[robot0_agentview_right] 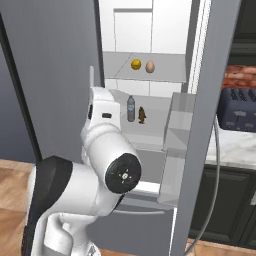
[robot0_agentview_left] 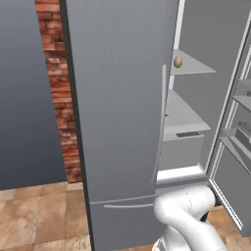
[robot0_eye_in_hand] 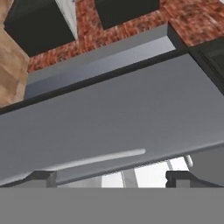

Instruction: Place the tupperware on the second highest shelf of the fridge. Make space for the tupperware among the existing items by rearranging them on the shelves if needed. Close the fridge door when finished.

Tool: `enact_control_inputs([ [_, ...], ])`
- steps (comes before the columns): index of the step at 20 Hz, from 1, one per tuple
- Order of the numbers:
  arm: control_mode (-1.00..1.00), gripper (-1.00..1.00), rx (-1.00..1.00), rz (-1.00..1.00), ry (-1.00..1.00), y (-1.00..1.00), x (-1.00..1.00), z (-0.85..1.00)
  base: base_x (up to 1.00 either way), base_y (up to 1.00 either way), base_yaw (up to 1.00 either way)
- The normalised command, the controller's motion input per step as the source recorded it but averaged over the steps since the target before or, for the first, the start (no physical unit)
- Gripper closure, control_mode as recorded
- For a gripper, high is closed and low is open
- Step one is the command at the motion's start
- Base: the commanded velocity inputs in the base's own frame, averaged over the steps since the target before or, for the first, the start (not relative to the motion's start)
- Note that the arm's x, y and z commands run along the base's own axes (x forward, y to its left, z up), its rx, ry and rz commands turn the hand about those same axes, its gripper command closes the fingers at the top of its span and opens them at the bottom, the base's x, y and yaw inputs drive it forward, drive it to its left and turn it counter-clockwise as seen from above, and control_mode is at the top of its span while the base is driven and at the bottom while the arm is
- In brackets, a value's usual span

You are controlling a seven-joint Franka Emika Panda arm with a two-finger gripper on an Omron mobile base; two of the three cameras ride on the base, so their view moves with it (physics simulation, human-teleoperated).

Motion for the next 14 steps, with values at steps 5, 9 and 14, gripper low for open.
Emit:
enact_control_inputs([
  [5,-1.00,-1.00,0.07,0.02,-0.09,-0.85,-0.40,-0.01,0.00,0.00,0.00],
  [9,-1.00,-1.00,0.09,0.06,-0.08,-0.87,-0.13,-0.03,0.00,0.00,0.00],
  [14,-1.00,-1.00,0.11,0.11,-0.03,-0.81,0.00,-0.11,0.00,0.00,0.00],
])
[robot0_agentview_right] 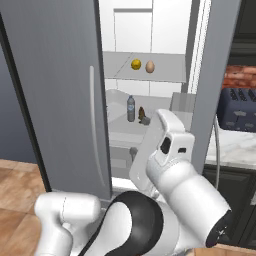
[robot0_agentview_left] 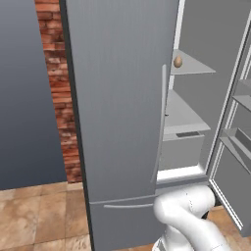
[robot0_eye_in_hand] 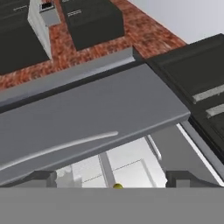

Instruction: Place the tupperware on the second highest shelf of the fridge. Make space for the tupperware among the existing items by rearranging them on the shelves if needed. Close the fridge door when finished.

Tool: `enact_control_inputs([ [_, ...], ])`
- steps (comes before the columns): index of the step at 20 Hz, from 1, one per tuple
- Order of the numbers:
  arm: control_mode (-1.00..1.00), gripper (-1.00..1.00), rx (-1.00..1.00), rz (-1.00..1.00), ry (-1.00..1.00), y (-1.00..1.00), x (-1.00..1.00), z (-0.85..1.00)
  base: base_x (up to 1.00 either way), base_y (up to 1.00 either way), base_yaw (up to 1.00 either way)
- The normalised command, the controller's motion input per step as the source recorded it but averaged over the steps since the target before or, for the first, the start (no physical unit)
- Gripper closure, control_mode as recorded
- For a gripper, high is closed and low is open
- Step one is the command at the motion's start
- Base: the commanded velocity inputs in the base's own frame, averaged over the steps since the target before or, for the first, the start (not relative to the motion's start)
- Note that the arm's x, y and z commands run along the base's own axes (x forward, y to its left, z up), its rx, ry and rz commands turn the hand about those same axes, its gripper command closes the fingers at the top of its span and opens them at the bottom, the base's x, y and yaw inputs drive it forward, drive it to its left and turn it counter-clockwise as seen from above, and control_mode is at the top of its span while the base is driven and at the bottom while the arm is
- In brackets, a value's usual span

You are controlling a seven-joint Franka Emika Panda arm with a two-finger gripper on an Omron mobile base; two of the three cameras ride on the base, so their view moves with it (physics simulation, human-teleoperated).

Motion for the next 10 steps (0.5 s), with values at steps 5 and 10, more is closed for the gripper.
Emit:
enact_control_inputs([
  [5,-1.00,-1.00,0.12,0.13,-0.01,-0.92,0.00,-0.10,0.00,0.00,0.00],
  [10,-1.00,-1.00,0.14,0.18,-0.01,-0.84,0.00,-0.03,0.00,0.00,0.00],
])
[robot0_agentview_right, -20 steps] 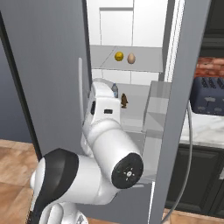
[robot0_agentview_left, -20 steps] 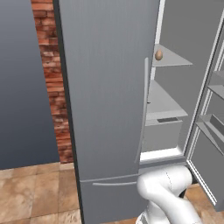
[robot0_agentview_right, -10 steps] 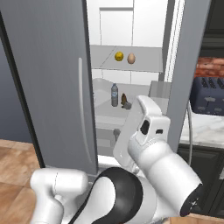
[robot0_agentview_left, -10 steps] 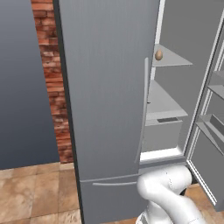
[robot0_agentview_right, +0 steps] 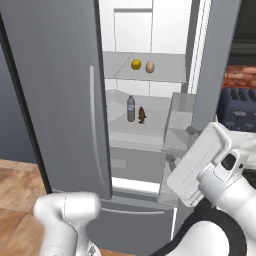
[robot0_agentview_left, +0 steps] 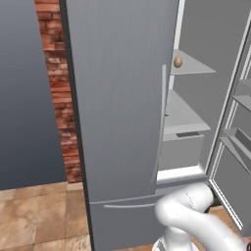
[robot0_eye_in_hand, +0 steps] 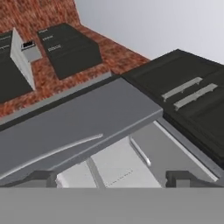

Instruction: Place the tupperware on the second highest shelf of the fridge. Make space for the tupperware among the existing items by rearranging them on the shelves if needed. Close the fridge door when finished.

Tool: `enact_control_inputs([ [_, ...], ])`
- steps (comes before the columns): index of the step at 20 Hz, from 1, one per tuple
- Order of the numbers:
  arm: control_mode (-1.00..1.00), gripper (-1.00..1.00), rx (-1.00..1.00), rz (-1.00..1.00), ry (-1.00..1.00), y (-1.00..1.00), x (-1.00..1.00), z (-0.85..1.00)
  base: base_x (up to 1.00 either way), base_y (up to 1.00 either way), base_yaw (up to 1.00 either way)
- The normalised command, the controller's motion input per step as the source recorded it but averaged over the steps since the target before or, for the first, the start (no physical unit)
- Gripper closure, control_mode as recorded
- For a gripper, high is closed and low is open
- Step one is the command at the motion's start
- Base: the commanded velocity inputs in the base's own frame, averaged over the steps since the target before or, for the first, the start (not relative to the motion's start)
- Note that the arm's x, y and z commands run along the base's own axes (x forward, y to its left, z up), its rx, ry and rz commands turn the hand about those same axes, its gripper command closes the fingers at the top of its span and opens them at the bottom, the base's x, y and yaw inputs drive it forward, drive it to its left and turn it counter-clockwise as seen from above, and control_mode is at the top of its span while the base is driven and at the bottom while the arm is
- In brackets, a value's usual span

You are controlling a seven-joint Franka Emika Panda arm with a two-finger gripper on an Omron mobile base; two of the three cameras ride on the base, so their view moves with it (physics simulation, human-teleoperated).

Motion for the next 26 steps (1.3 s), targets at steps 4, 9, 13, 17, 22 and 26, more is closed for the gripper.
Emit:
enact_control_inputs([
  [4,-1.00,-1.00,0.13,0.17,0.00,-0.70,0.00,-0.04,0.00,0.00,0.00],
  [9,-1.00,-1.00,0.08,0.17,0.00,-0.62,0.02,-0.11,0.00,0.00,0.00],
  [13,-1.00,-1.00,0.01,0.10,0.01,-0.59,0.24,-0.26,0.00,0.00,0.00],
  [17,-1.00,-1.00,0.00,0.07,0.07,-0.68,0.46,-0.42,0.00,0.00,0.00],
  [22,-1.00,-1.00,0.00,0.04,0.09,-0.66,0.50,-0.44,0.00,0.00,0.00],
  [26,-1.00,-1.00,0.00,0.05,0.06,-0.52,0.40,-0.44,0.00,0.00,0.00],
])
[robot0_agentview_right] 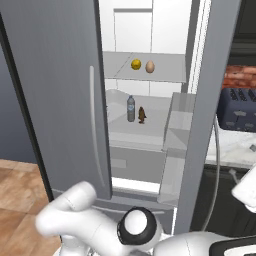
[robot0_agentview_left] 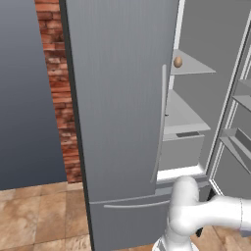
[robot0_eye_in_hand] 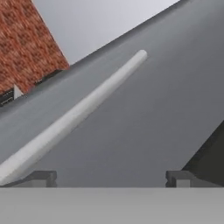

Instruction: Place the tupperware on the second highest shelf of the fridge. Make space for the tupperware among the existing items by rearranging them on the shelves if needed. Close the fridge door when finished.

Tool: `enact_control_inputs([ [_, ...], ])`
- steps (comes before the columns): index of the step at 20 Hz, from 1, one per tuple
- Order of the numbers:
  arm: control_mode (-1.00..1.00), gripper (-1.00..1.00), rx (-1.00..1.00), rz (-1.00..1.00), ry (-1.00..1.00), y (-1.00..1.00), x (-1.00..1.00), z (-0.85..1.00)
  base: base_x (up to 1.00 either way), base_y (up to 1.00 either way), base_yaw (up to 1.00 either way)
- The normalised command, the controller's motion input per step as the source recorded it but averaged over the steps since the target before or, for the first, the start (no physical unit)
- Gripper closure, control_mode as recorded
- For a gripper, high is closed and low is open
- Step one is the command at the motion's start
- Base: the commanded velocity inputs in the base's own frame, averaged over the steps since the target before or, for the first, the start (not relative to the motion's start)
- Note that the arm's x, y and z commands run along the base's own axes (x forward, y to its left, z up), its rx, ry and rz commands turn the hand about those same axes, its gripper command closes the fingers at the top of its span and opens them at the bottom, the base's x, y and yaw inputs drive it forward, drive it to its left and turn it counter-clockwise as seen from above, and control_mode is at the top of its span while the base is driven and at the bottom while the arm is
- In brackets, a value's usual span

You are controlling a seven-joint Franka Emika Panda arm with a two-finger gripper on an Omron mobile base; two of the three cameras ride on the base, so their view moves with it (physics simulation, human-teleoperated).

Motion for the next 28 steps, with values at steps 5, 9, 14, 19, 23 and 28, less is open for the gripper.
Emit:
enact_control_inputs([
  [5,-1.00,-1.00,-0.02,0.08,0.01,0.02,0.62,-0.51,0.00,0.00,0.00],
  [9,-1.00,-1.00,-0.31,0.12,-0.02,0.95,0.58,-0.32,0.00,0.00,0.00],
  [14,-1.00,-1.00,-0.43,0.17,-0.13,1.00,0.04,-0.03,0.00,0.00,0.00],
  [19,-1.00,-1.00,-0.45,0.04,-0.37,1.00,0.00,0.00,0.00,0.00,0.00],
  [23,-1.00,-1.00,-0.46,0.00,-0.43,1.00,-0.01,0.00,0.00,0.00,0.00],
  [28,-1.00,-1.00,-0.38,-0.08,-0.50,1.00,0.07,0.06,0.00,0.00,0.00],
])
